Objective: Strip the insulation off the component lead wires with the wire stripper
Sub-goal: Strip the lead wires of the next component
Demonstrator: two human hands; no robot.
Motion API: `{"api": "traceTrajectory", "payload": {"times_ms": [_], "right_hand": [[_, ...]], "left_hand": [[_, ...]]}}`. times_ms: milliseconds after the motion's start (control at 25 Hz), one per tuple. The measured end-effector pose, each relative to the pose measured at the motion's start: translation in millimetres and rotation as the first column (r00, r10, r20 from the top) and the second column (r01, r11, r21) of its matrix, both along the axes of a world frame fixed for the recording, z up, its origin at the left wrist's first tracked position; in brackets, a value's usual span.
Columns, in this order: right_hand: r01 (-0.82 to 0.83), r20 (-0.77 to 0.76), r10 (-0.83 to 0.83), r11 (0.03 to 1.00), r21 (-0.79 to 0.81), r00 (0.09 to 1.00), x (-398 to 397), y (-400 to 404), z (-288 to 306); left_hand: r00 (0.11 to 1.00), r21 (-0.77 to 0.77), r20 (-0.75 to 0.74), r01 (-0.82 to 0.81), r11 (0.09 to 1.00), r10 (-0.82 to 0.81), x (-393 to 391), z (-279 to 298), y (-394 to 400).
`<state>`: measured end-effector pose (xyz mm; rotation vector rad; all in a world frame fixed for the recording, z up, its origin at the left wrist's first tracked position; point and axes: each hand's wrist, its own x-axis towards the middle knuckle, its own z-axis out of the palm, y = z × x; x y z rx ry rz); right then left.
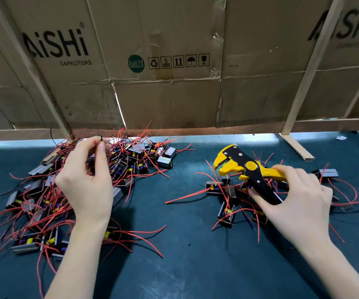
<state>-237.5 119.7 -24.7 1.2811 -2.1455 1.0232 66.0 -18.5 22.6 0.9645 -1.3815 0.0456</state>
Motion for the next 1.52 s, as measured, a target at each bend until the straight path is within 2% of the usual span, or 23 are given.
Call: {"api": "traceTrajectory", "payload": {"times_ms": [80,200,280,320,360,400,440,480,520,560,600,640,680,720,760,840,920,1040,1280,1520], "right_hand": [[0.002,0.000,-0.002,1.000,-0.001,1.000,0,0,0],[0.004,-0.003,-0.004,1.000,0.001,1.000,-1,1,0],[0.010,-0.009,-0.009,1.000,0.004,1.000,-2,0,-1],[0.012,-0.009,-0.012,1.000,0.004,1.000,-3,0,-2],[0.013,-0.010,-0.013,1.000,0.004,1.000,-3,0,-2],[0.015,-0.011,-0.015,1.000,0.002,1.000,-4,0,-2],[0.016,-0.013,-0.016,1.000,0.000,1.000,-3,-1,-3],[0.018,-0.017,-0.018,1.000,0.000,1.000,-3,-1,-3],[0.020,-0.021,-0.020,1.000,0.001,1.000,-3,-1,-3],[0.022,-0.023,-0.022,1.000,0.003,0.999,-3,-1,-3],[0.026,-0.023,-0.026,1.000,0.007,0.999,-3,-1,-3],[0.030,-0.022,-0.029,1.000,0.011,0.999,-4,-1,-3],[0.031,-0.018,-0.031,0.999,0.015,0.999,-4,-1,-3],[0.030,-0.009,-0.030,0.999,0.020,1.000,-3,-1,-3],[0.028,0.000,-0.028,0.999,0.025,1.000,-3,-1,-3],[0.024,0.006,-0.024,0.999,0.034,1.000,-2,-1,-4],[0.015,-0.002,-0.015,0.999,0.031,1.000,-1,-1,-4],[0.016,-0.048,-0.014,1.000,0.027,0.999,3,-1,-3],[0.001,-0.143,0.007,0.999,0.053,0.990,6,0,-2],[-0.064,-0.146,0.072,0.996,0.064,0.987,12,-1,-2]], "left_hand": [[0.990,-0.043,-0.044,0.132,0.990,-0.134,-9,1,5],[0.896,-0.067,-0.264,0.353,0.933,-0.357,-21,7,11],[0.838,-0.076,-0.385,0.388,0.919,-0.386,-20,11,11],[0.860,-0.081,-0.372,0.346,0.935,-0.350,-16,11,11],[0.920,-0.093,-0.285,0.253,0.963,-0.270,-11,9,10],[0.981,-0.132,-0.139,0.116,0.985,-0.134,-7,7,9],[0.999,-0.206,0.020,-0.035,0.978,0.040,-4,5,10],[0.972,-0.299,0.131,-0.149,0.943,0.195,-5,5,12],[0.943,-0.364,0.176,-0.205,0.909,0.284,-7,5,15],[0.944,-0.381,0.176,-0.197,0.903,0.281,-12,5,18],[0.969,-0.355,0.155,-0.127,0.926,0.193,-17,5,21],[0.994,-0.286,0.106,0.022,0.958,0.009,-23,6,23],[0.975,-0.180,0.025,0.220,0.959,-0.219,-29,6,26],[0.905,-0.044,-0.070,0.417,0.908,-0.419,-34,8,29],[0.815,0.103,-0.152,0.576,0.811,-0.559,-40,9,32],[0.688,0.362,-0.218,0.716,0.597,-0.692,-53,2,35],[0.639,0.519,-0.188,0.710,0.477,-0.746,-64,-10,39],[0.612,0.608,-0.146,0.675,0.418,-0.777,-76,-23,45],[0.640,0.607,-0.199,0.675,0.419,-0.742,-83,-29,47],[0.645,0.586,-0.226,0.689,0.427,-0.730,-80,-34,40]]}}
